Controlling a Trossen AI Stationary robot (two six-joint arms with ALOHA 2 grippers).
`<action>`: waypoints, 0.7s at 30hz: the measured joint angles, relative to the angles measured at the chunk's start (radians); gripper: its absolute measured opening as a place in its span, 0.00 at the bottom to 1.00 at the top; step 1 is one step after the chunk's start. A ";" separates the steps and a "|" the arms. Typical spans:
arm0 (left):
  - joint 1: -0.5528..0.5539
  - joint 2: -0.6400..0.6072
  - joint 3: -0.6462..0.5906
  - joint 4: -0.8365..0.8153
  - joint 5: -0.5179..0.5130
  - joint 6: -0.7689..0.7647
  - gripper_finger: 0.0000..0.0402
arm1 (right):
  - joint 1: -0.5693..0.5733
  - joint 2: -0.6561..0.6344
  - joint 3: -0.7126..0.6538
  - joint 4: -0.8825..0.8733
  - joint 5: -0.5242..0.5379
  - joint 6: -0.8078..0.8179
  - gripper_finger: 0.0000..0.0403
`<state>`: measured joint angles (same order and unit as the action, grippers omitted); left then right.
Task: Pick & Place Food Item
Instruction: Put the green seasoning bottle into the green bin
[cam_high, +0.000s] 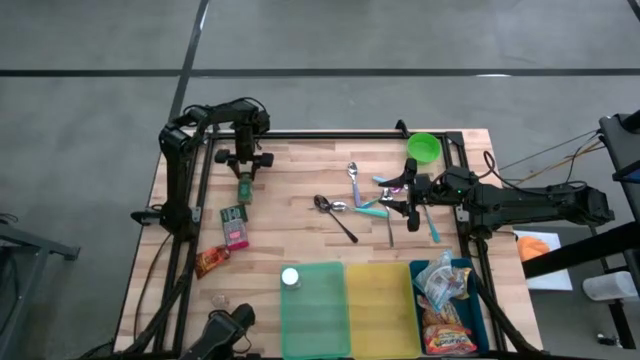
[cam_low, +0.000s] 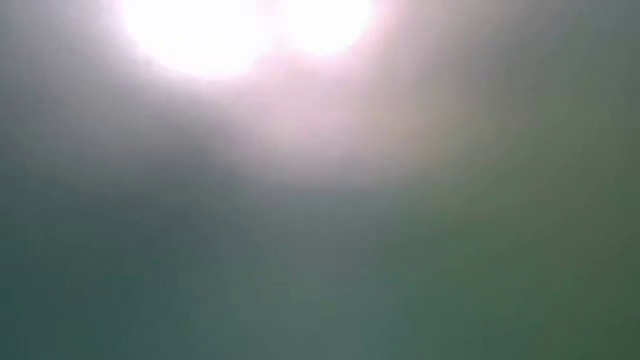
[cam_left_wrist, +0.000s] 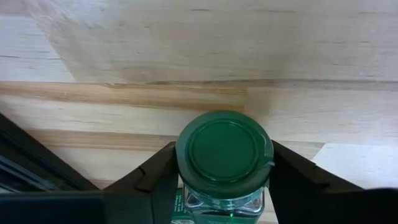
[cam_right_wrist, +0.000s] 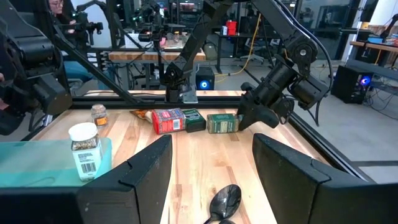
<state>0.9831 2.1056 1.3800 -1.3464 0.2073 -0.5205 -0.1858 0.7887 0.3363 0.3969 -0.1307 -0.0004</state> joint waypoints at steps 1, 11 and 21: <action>0.000 0.000 0.000 0.000 0.000 0.000 0.47 | 0.000 0.000 0.000 0.000 0.000 0.000 0.55; -0.001 -0.035 0.000 0.003 -0.001 -0.004 0.47 | 0.000 0.000 0.000 0.000 0.000 0.000 0.55; -0.042 -0.174 0.000 -0.004 -0.010 -0.036 0.47 | 0.000 0.000 0.000 0.000 0.000 0.000 0.55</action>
<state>0.9415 1.9313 1.3796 -1.3502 0.1978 -0.5565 -0.1857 0.7887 0.3363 0.3973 -0.1305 -0.0006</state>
